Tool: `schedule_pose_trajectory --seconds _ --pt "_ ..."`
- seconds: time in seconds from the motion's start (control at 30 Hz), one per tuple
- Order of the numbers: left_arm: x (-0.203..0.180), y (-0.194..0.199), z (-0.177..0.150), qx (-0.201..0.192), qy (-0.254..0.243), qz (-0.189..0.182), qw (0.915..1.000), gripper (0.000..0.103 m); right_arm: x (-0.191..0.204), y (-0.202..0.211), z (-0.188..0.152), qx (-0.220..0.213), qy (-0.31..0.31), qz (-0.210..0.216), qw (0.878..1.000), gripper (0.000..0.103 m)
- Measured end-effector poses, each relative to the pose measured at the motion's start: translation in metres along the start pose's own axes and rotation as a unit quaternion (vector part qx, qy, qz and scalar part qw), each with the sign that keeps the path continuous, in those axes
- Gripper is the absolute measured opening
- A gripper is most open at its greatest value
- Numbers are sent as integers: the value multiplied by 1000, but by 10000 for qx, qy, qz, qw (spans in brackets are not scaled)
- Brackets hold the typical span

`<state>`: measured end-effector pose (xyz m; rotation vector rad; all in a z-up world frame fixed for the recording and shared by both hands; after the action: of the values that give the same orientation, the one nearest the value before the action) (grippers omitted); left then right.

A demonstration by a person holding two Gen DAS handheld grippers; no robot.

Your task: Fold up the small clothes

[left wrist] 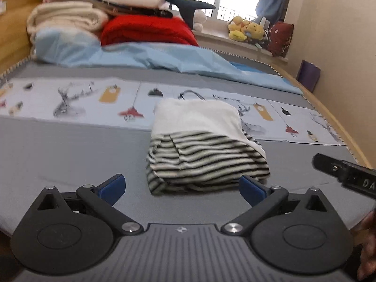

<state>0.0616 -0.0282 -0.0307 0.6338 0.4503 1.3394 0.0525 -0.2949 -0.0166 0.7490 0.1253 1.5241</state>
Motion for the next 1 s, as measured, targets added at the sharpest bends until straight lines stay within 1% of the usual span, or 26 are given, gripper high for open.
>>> schedule_pose_trajectory --seconds 0.07,0.17,0.27,0.43,0.5,0.67,0.83,1.0 --pt "1 -3 -3 135 -50 151 9998 103 7 -2 -5 106 158 -18 9998 85" --pt "4 -4 -2 87 23 79 9999 103 16 -4 -12 191 457 -16 9988 88" --pt "1 -8 -4 167 -5 91 9998 103 21 -8 -16 236 615 -57 9978 88" --pt "-14 -11 -7 186 -362 87 9991 103 25 -14 -24 401 612 -113 9973 89" --pt "-16 -12 -7 159 -424 131 9989 103 27 -16 -26 448 661 -90 9968 89" --pt "-11 -15 -7 200 -238 68 9995 103 30 -17 -29 507 741 -85 9959 89" --pt "-13 -18 -8 255 -227 19 9994 103 30 -19 -29 520 753 -112 9957 89" --pt "-16 -18 -8 242 -268 11 9993 103 26 -20 -26 554 611 -138 9965 89"
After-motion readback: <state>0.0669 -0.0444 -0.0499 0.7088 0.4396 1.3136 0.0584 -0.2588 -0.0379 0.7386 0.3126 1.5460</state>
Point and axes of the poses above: each gripper's, at about its wrist camera, not at the fingertips, and y roughly against the way its jaws point, x to its left, z to its top, the point moved 3 cm from there along -y, roughly the way its jaws point, and after that the axes turned 15 degrees about -y, right-handed, at the moved point
